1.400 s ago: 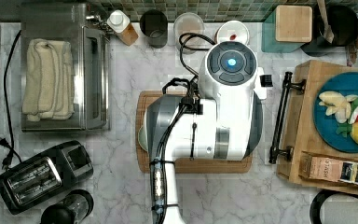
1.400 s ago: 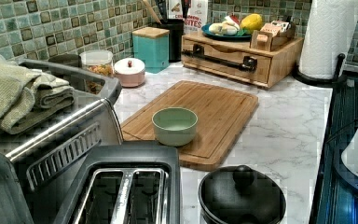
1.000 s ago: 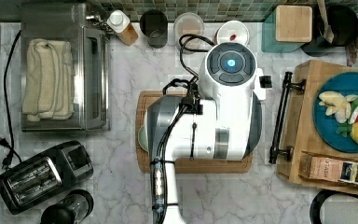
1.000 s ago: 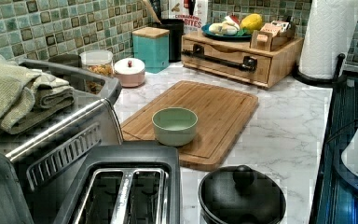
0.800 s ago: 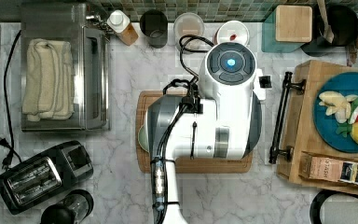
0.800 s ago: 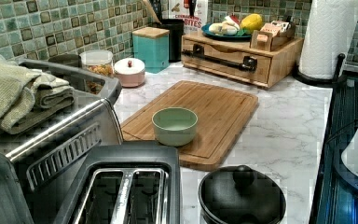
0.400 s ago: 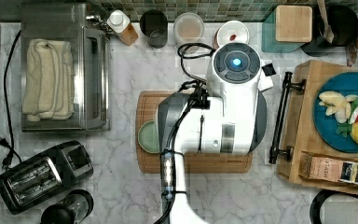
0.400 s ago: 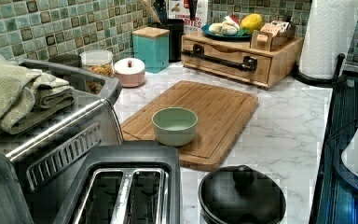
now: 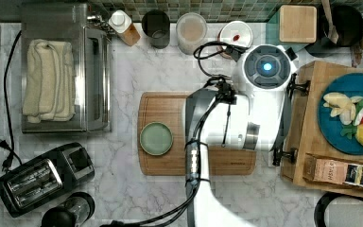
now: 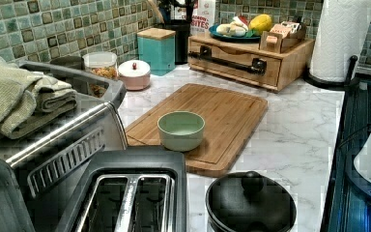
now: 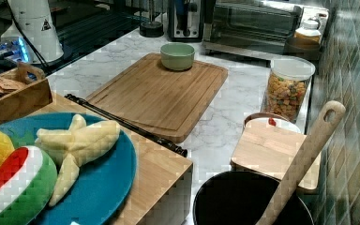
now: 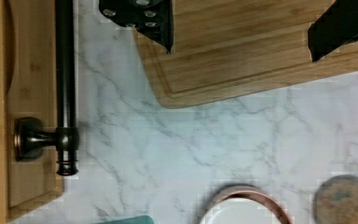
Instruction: Open the drawer.
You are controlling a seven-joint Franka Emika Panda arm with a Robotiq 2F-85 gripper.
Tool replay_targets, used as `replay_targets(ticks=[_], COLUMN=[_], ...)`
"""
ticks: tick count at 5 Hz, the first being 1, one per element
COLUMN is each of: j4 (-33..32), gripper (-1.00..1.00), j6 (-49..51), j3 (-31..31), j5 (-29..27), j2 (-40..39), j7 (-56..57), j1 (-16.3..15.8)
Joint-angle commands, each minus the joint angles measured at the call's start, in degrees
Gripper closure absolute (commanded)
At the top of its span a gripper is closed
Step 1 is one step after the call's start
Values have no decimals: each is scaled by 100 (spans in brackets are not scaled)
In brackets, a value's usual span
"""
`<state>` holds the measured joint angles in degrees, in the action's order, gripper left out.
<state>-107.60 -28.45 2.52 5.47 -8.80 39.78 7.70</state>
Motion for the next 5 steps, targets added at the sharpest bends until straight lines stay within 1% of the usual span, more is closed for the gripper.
replay_targets(ticks=[1, 2, 3, 4, 5], j4=[312, 43, -2, -275, -536], gripper=[-100, -100, -100, -100, -100], j6=[-136, -620, -942, -1272, -1355], j3=[614, 618, 518, 460, 459], j5=[25, 159, 248, 302, 455], j2=[-574, -508, -623, -554, -432], j7=[701, 913, 1165, 1129, 852], j1=[501, 581, 771, 743, 579])
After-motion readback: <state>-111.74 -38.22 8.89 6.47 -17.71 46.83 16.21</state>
